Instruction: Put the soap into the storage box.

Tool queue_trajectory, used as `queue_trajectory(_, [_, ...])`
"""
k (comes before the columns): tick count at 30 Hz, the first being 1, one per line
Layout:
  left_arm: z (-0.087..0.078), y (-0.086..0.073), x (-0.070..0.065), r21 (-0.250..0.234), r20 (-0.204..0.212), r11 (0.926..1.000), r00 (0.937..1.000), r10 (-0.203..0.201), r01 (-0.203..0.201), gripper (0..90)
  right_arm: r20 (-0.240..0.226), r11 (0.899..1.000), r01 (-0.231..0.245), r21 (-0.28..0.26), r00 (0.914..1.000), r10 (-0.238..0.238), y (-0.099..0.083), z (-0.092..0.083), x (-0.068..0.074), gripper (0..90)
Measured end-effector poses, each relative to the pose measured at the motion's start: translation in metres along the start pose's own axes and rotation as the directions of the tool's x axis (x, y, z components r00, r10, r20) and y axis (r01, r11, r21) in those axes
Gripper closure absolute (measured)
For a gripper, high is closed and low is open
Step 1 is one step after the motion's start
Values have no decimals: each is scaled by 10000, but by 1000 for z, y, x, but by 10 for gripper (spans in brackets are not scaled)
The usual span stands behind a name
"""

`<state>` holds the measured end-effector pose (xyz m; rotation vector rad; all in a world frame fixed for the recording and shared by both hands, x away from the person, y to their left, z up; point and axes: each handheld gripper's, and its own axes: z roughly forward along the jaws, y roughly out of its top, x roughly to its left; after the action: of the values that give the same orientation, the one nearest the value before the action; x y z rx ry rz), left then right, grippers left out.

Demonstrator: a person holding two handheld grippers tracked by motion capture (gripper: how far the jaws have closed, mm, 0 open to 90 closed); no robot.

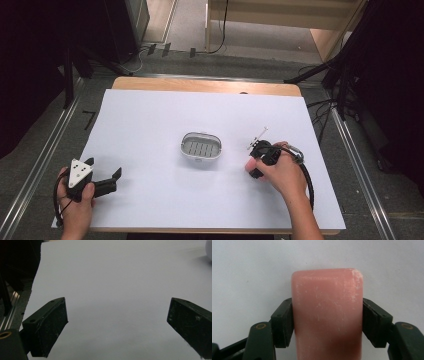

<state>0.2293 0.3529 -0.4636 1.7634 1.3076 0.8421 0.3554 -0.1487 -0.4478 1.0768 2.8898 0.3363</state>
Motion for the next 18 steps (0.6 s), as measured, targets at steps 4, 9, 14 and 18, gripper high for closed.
queue_trajectory(4, [0,0,0,6,-8,10000,10000,12,-12,36,-27,10000,-27,-16,10000,27,0,0,0,368])
queue_trajectory(9, [0,0,0,-2,-2,10000,10000,10,-10,36,-77,10000,29,32,10000,-29,0,-1,-1,375])
queue_trajectory(14, [0,0,0,-2,0,10000,10000,14,-14,36,-117,9999,38,108,9999,-37,-1,-1,-2,365])
queue_trajectory(18, [0,0,0,-3,-1,10000,10000,11,-11,36,-86,9998,138,142,9999,-136,-2,-1,-3,358])
